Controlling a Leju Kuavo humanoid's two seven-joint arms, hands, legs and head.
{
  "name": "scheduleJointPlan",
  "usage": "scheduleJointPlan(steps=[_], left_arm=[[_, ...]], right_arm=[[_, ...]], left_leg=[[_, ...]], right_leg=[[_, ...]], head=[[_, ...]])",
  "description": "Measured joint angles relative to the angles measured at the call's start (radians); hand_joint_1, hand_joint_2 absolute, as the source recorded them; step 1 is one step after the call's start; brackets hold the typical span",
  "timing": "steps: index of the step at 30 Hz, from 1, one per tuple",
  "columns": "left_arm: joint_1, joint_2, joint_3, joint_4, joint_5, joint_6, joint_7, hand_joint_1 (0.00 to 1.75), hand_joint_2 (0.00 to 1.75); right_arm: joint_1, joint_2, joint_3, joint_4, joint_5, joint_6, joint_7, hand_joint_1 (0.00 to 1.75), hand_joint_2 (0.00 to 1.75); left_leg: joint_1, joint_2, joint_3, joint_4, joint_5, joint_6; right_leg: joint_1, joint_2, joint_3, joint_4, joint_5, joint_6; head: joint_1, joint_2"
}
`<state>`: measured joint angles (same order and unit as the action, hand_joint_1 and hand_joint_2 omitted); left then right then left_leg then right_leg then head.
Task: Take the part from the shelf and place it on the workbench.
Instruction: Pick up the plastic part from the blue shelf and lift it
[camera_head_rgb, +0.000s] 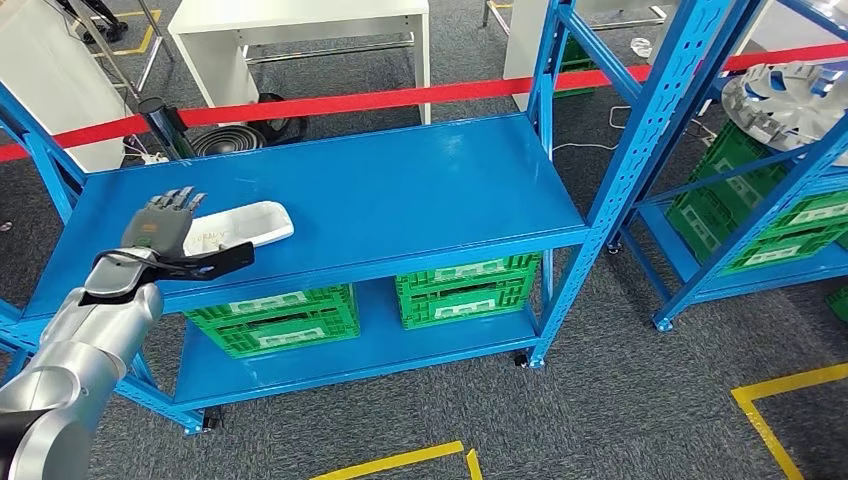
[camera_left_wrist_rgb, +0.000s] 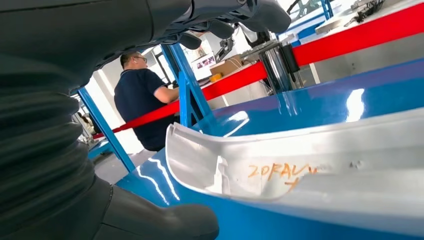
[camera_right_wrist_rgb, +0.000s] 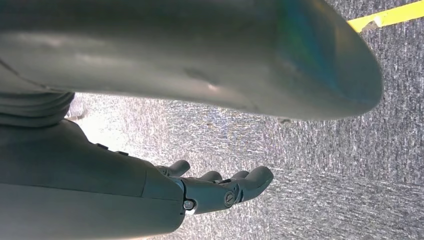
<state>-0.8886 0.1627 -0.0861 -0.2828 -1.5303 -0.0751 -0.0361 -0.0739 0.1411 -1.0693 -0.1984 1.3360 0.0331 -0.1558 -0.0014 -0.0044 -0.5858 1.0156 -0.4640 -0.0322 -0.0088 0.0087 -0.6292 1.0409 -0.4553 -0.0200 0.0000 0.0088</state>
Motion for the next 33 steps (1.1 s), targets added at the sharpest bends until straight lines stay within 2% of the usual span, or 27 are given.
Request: scheduleJointPlan(steps=[10, 15, 16, 17, 19, 20, 21, 22, 25, 33], left_arm=[[0.021, -0.002, 0.000, 0.007, 0.020, -0.005, -0.002, 0.00, 1.75], [0.054, -0.020, 0.000, 0.009, 0.037, 0.012, -0.012, 0.00, 1.75], [0.059, -0.025, 0.001, 0.009, 0.039, 0.014, -0.013, 0.09, 1.75], [0.063, -0.030, 0.001, 0.010, 0.041, 0.015, -0.014, 0.27, 1.75], [0.070, -0.040, 0.001, 0.010, 0.044, 0.014, -0.014, 1.03, 1.75], [0.072, -0.045, 0.001, 0.010, 0.046, 0.012, -0.014, 1.34, 1.75], [0.074, -0.049, 0.001, 0.010, 0.048, 0.010, -0.014, 1.57, 1.75], [0.076, -0.053, 0.001, 0.010, 0.050, 0.008, -0.015, 1.65, 1.75], [0.083, -0.061, 0.001, 0.010, 0.053, 0.004, -0.018, 1.75, 1.75], [0.092, -0.065, 0.007, 0.011, 0.068, 0.014, -0.030, 1.75, 1.75]], right_arm=[[0.000, 0.000, 0.000, 0.000, 0.005, 0.000, -0.001, 0.00, 0.00], [0.000, 0.000, 0.000, 0.000, 0.005, 0.000, 0.004, 0.00, 0.00], [0.000, 0.000, 0.000, 0.000, 0.005, 0.000, 0.005, 0.00, 0.00], [0.000, 0.000, 0.000, 0.000, 0.005, 0.000, 0.005, 0.00, 0.00], [0.000, 0.000, 0.000, 0.000, 0.003, -0.001, 0.005, 0.00, 0.00], [0.000, 0.000, 0.000, 0.000, 0.002, -0.001, 0.005, 0.00, 0.00], [0.000, 0.000, 0.000, 0.000, 0.001, -0.002, 0.005, 0.00, 0.00], [0.000, 0.000, 0.000, 0.000, 0.000, -0.003, 0.004, 0.00, 0.00], [0.000, 0.000, 0.000, 0.000, -0.001, -0.004, 0.003, 0.00, 0.00], [0.000, 0.000, 0.000, 0.000, 0.007, 0.000, -0.001, 0.00, 0.00]], left_leg=[[0.000, 0.000, 0.000, 0.000, 0.000, 0.000], [0.000, 0.000, 0.000, 0.000, 0.000, 0.000], [0.000, 0.000, 0.000, 0.000, 0.000, 0.000], [0.000, 0.000, 0.000, 0.000, 0.000, 0.000], [0.000, 0.000, 0.000, 0.000, -0.001, 0.000], [0.000, 0.000, 0.000, 0.000, -0.001, 0.001], [0.000, 0.000, 0.000, 0.000, -0.001, 0.001], [0.000, 0.000, 0.000, 0.000, -0.001, 0.001], [0.000, 0.000, 0.000, 0.000, -0.001, 0.001], [0.000, 0.000, 0.001, 0.000, -0.001, 0.001]], right_leg=[[0.000, 0.000, 0.000, 0.000, 0.000, 0.000], [0.000, 0.000, 0.000, 0.000, 0.000, 0.000], [0.000, 0.000, 0.000, 0.000, 0.000, 0.000], [0.000, 0.000, 0.000, 0.000, 0.000, 0.000], [0.000, 0.000, 0.000, 0.000, 0.000, 0.000], [0.000, 0.000, 0.000, 0.000, 0.000, 0.000], [0.000, 0.000, 0.000, 0.000, 0.000, 0.000], [0.000, 0.000, 0.000, 0.000, 0.000, 0.000], [0.000, 0.000, 0.000, 0.000, 0.000, 0.000], [0.000, 0.000, 0.001, 0.000, 0.000, 0.000]], head=[[0.000, 0.000], [0.000, 0.000], [0.000, 0.000], [0.000, 0.000], [0.000, 0.000], [0.000, 0.000], [0.000, 0.000], [0.000, 0.000], [0.000, 0.000], [0.000, 0.000]])
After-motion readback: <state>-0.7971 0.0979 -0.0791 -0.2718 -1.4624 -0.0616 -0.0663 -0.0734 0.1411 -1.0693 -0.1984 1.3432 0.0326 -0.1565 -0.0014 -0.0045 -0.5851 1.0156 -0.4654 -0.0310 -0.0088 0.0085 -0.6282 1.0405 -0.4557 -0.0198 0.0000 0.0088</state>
